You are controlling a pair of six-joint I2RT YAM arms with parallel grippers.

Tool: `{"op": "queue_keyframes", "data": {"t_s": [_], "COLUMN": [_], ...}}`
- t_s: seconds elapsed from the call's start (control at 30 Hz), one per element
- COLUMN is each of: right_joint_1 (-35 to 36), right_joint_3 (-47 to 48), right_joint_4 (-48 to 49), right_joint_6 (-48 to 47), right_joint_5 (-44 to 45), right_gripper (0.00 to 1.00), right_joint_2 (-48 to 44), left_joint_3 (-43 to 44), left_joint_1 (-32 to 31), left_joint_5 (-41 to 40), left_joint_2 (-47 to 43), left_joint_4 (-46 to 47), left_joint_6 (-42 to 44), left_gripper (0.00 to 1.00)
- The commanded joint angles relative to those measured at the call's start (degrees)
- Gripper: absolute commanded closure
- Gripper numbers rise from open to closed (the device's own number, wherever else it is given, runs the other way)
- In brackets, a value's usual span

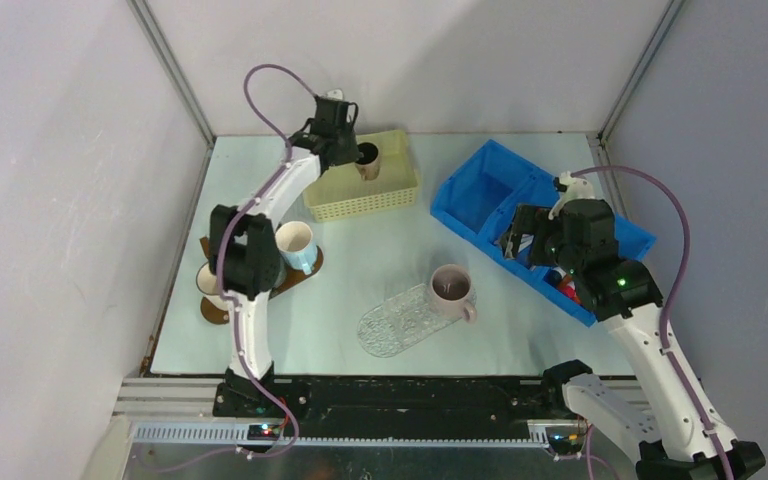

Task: Prepare toiletry sets of a toothbrush and toothpaste on the tray
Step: Pick up the cup from the storage box.

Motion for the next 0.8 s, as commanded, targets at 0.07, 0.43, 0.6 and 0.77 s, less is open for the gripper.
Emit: {"op": "queue_keyframes", "data": {"t_s": [0.07, 0.43, 0.6, 0.77], "right_joint_1": [-0.3, -0.3, -0.4, -0.3], "right_joint_3": [0.2, -1.9, -2.3, -2.5], "right_joint_4": [1.0, 2.6, 3.4, 4.1], "right_joint_6": [-1.3, -1.6, -1.7, -1.8], "right_joint_5": [-0.6, -1.9, -2.0, -3.3], "right_gripper": [0.01, 0.01, 0.01, 0.0], "right_joint_2": [-1.6, -2.8, -2.7, -2.5], "left_joint_3": [-5.7, -27.4, -37.7, -44.5], "left_joint_1": [-0.7, -6.4, -10.6, -16.0], "left_joint_5": [-1.8, -3.6, -6.8, -12.9], "left_joint_2": [-16.0, -37.1, -46.9, -54.5], "left_joint_4": [1.5, -0.3, -1.3, -3.9], "left_joint_6": [-3.7, -8.1, -11.6, -15.2], "left_gripper": [1.0, 1.0, 1.0, 1.0]}}
